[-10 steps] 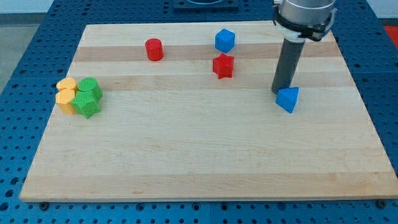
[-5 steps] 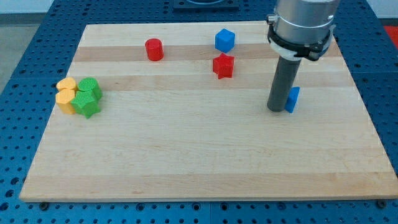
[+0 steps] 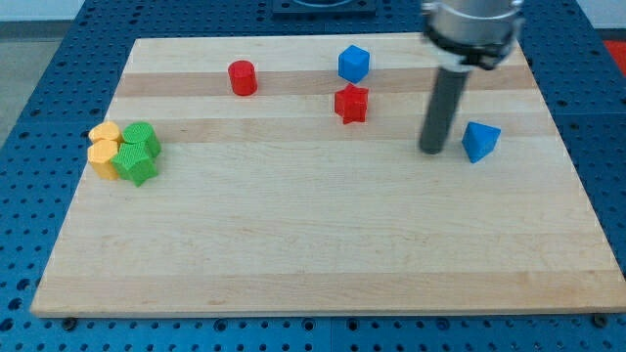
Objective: Push the blue triangle towards the right center of the board
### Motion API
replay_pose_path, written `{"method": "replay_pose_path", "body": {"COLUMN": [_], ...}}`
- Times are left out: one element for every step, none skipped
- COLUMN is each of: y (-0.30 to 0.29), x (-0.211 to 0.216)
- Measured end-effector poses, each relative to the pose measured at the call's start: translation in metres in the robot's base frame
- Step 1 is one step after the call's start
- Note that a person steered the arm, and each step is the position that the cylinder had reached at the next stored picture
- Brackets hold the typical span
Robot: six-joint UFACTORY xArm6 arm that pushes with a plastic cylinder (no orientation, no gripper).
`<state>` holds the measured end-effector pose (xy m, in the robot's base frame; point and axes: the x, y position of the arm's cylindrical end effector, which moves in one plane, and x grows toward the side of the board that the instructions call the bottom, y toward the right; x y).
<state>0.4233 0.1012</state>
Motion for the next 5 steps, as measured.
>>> {"method": "replay_pose_path", "body": {"y": [-0.078,-0.114,-0.108,-0.094,-0.076], "x": [-0.009,-0.048,-0.098,-0.112,-0.103]}}
